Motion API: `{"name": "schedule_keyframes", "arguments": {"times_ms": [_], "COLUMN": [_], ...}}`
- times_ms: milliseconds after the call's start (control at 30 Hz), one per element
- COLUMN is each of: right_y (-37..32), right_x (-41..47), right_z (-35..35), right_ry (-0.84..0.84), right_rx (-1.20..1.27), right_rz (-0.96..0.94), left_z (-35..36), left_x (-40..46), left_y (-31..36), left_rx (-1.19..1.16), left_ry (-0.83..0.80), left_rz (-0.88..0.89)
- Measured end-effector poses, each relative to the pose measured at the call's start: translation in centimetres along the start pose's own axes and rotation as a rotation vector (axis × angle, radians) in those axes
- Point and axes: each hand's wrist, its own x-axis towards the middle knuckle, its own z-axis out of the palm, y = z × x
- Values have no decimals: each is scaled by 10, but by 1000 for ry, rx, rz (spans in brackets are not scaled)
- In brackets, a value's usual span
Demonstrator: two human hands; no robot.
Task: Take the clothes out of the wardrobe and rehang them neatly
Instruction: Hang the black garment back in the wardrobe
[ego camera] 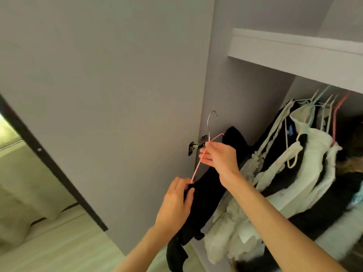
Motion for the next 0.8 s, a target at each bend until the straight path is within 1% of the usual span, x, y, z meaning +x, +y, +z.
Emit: {"name": "schedule_keyframes", "arguments": {"times_ms": [133, 200, 300, 333, 367, 433, 500, 567, 700, 800], "right_y": [27, 45, 73, 82, 90, 104, 111, 108, 92, 90], "right_x": [-45, -73, -111, -124, -136, -164, -187, -201, -229, -255], "right_z": [28, 35, 38, 38, 39, 43, 51, 67, 114, 148], "right_ry": [-56, -57, -38, -65, -120, -287, -453, -565, -790, -929], "right_rx": [14, -28, -217, -301, -376, -505, -630, -724, -771, -830], "right_rz": [107, 134, 143, 142, 136, 99, 28, -55, -171, -317], "left_z": [-41, -65, -97, -108, -118, -139, -158, -176, -208, -230], "left_x": [-62, -94, -137, -151, -163, -189, -212, -232, -271, -304], "left_y": [-12, -16, -21, -23, -26, -30, -33, -34, -43, -54], "left_rx": [94, 117, 188, 209, 223, 248, 278, 315, 407, 474], "left_ry": [-121, -125, -89, -70, -49, -8, 23, 51, 130, 196], "left_rz": [11, -30, -109, -136, -160, -200, -246, -293, -390, -496]}}
